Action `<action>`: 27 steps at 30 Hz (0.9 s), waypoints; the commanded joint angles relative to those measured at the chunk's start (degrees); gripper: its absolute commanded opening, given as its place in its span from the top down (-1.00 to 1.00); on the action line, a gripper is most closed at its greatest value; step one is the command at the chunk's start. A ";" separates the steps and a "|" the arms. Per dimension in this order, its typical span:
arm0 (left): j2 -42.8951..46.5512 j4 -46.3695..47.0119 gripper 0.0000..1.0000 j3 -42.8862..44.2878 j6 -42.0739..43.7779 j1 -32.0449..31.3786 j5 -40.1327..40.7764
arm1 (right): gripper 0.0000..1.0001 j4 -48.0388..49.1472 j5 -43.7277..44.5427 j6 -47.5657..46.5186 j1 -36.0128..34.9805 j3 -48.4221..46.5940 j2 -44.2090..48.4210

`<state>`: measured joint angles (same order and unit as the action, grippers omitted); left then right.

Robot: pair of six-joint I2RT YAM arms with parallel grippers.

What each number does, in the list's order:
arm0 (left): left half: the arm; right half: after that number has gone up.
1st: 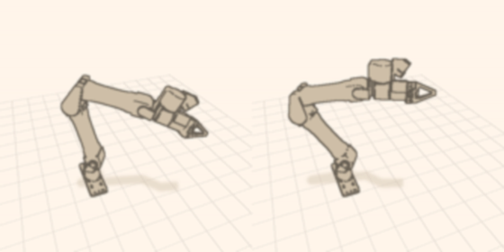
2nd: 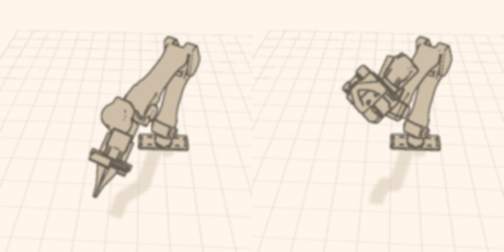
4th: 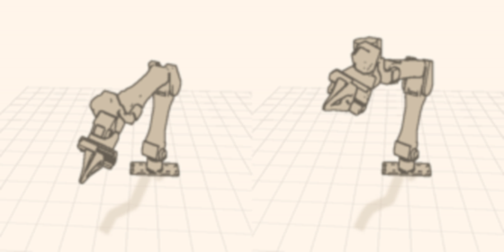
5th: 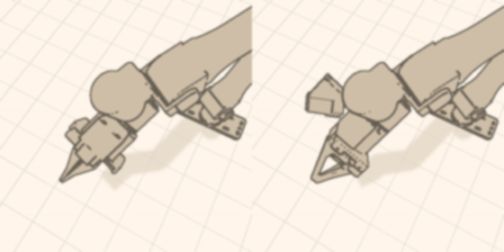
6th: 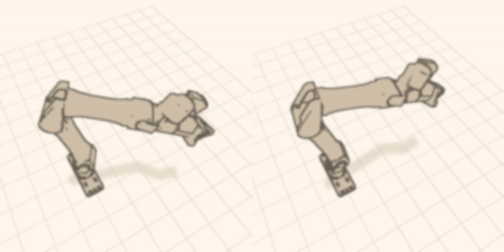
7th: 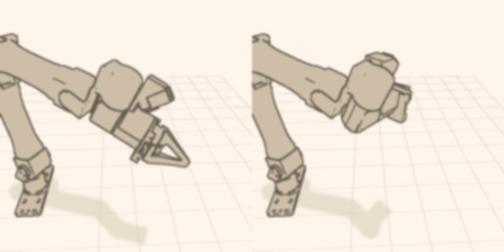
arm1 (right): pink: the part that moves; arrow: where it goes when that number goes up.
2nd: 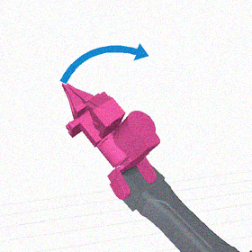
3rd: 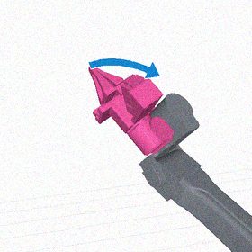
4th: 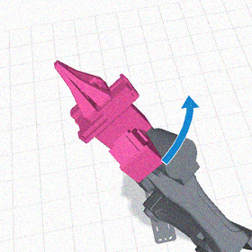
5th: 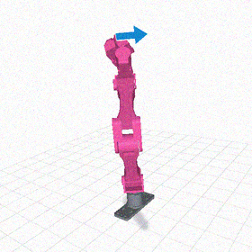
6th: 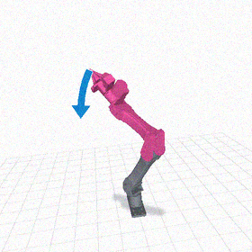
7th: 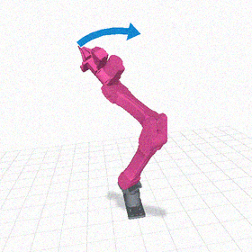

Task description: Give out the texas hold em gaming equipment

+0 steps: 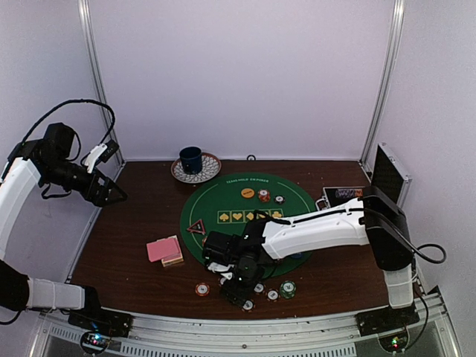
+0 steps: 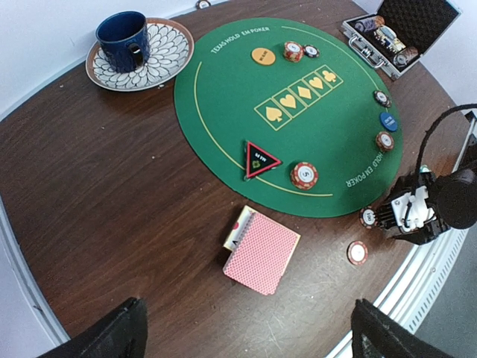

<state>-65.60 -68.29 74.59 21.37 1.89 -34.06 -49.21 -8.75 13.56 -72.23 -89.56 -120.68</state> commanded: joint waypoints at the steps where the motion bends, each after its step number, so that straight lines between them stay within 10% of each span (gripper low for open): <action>1: 0.57 -0.61 -0.95 1.77 -0.01 0.26 0.03 | -0.40 -0.10 0.33 -0.59 0.15 -0.60 -0.94; 27: 0.26 -0.61 -0.95 2.14 -0.36 0.31 -0.83 | 0.63 -5.75 4.93 -3.48 2.00 -4.68 4.25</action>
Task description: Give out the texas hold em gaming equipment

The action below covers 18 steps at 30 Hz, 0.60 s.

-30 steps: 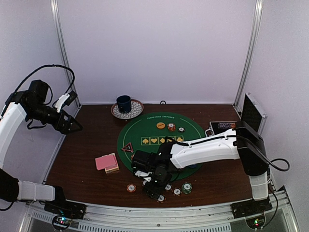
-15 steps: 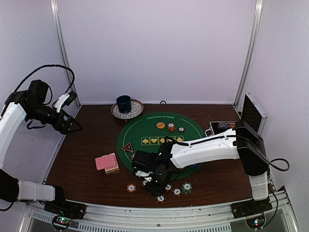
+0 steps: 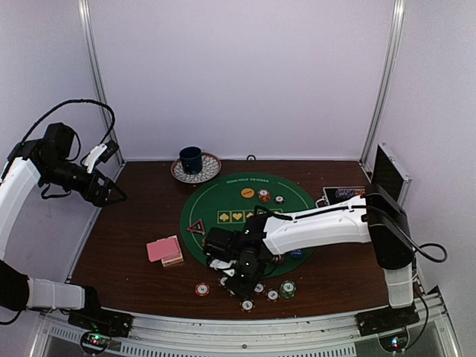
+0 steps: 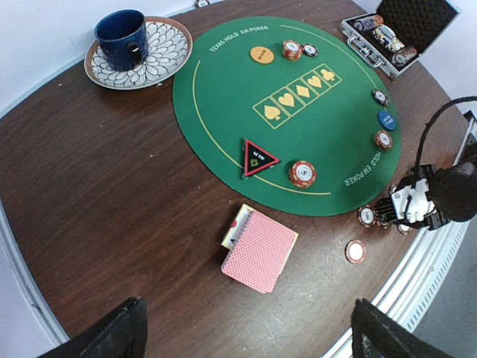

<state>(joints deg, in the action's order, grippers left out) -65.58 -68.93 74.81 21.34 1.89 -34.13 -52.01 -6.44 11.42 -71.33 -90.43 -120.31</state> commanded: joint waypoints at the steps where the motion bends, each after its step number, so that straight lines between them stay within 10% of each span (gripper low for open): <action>1: 0.32 -0.03 -0.95 1.92 -0.34 0.28 -0.76 | 0.63 -3.28 2.84 -1.44 1.44 -4.66 4.08; 18: 0.67 0.01 -0.95 1.49 0.10 0.31 -0.11 | 0.57 -5.18 2.78 -4.74 9.71 -30.85 -13.42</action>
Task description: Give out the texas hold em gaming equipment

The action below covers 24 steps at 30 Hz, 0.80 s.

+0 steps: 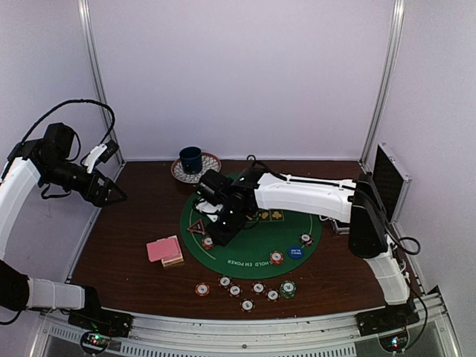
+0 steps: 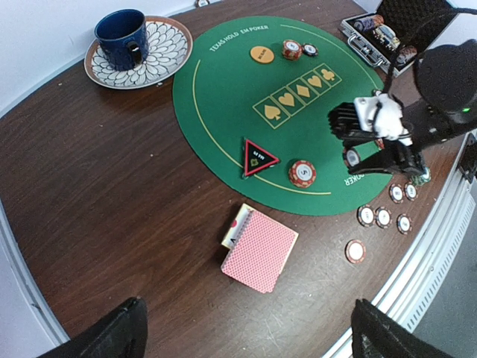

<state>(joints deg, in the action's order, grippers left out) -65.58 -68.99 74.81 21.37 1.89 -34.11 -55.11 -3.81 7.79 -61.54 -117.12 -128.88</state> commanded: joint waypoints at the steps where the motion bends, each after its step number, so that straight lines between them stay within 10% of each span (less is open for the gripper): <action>1: 0.73 0.13 -0.95 1.48 0.08 0.30 -0.09 | 0.56 -2.20 -0.24 -1.17 -0.07 -5.08 -5.72; 16: 0.16 0.11 -0.95 1.22 0.23 0.30 -0.97 | 0.29 1.21 -2.70 0.37 -0.07 -4.96 -10.17; 24: 0.36 0.11 -0.95 0.96 0.34 0.31 -0.78 | -0.35 1.35 -1.05 0.29 0.01 -7.14 -12.37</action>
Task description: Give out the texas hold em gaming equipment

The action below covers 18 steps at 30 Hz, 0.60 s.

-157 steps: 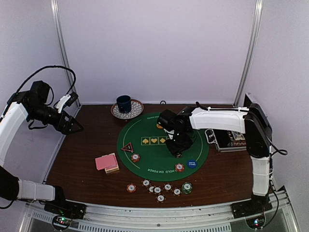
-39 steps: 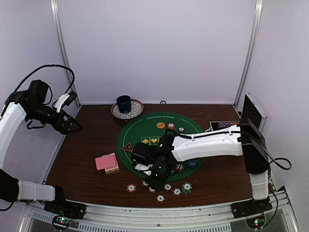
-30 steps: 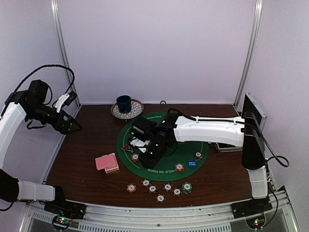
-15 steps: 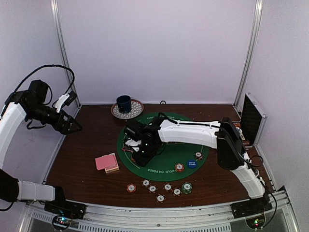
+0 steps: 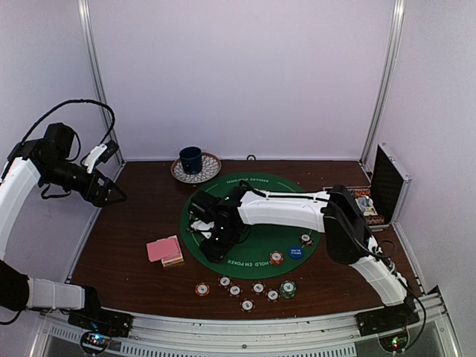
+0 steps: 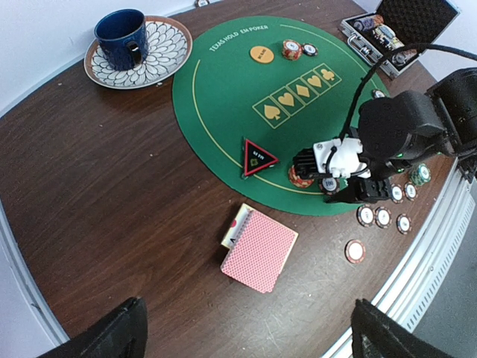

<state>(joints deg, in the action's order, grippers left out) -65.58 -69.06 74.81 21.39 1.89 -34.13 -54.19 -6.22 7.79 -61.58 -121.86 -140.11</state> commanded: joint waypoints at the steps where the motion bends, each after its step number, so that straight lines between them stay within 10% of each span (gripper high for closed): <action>1: 0.32 0.19 -0.95 0.91 0.30 0.31 -0.76 | -0.45 0.36 1.86 0.29 0.06 -2.68 -1.08; 11: 0.26 0.19 -0.95 0.87 0.49 0.31 -0.66 | -0.64 -0.72 6.96 0.30 0.14 0.21 9.64; 18: -0.08 0.23 -0.95 1.18 0.41 0.30 -0.70 | -0.66 -1.28 10.37 5.90 0.06 19.44 26.10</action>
<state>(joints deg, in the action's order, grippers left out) -65.58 -69.08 74.81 21.39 1.89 -34.11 -54.33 0.43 9.78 -61.63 -111.22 -123.59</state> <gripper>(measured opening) 0.976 0.824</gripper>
